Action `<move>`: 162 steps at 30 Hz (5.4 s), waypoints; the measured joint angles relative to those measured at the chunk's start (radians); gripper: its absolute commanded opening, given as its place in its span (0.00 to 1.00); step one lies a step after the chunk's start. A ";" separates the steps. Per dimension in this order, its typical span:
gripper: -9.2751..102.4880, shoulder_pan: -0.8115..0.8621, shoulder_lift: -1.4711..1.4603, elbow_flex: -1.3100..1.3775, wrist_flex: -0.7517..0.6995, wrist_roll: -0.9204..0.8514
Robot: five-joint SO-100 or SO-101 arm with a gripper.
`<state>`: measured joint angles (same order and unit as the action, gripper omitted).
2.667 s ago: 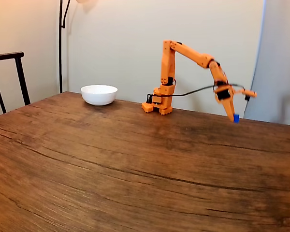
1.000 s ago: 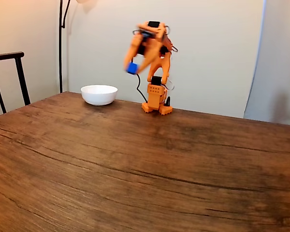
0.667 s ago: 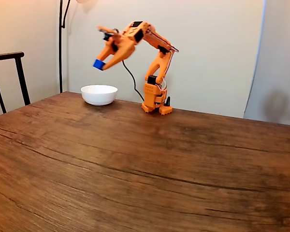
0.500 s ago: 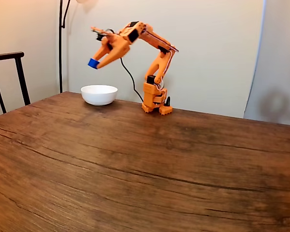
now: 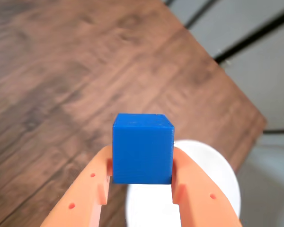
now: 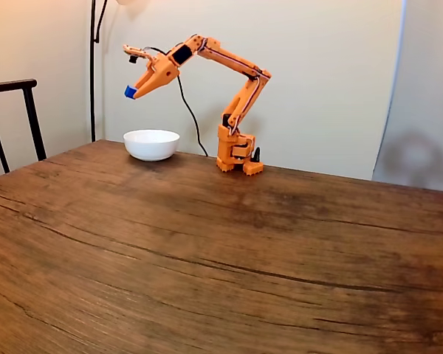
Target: Grasp the cube and drop it in the bowl
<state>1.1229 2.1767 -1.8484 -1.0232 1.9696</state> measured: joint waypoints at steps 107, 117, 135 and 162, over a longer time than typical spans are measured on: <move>0.08 -1.058 0.526 -0.379 -0.115 -0.140; 0.08 -1.097 0.825 -0.627 -0.114 -0.137; 0.08 -1.103 1.146 -1.049 -0.026 -0.137; 0.08 -1.085 1.138 -1.269 -0.075 -0.146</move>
<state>0.0383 3.3149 -3.1170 -1.0983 1.8239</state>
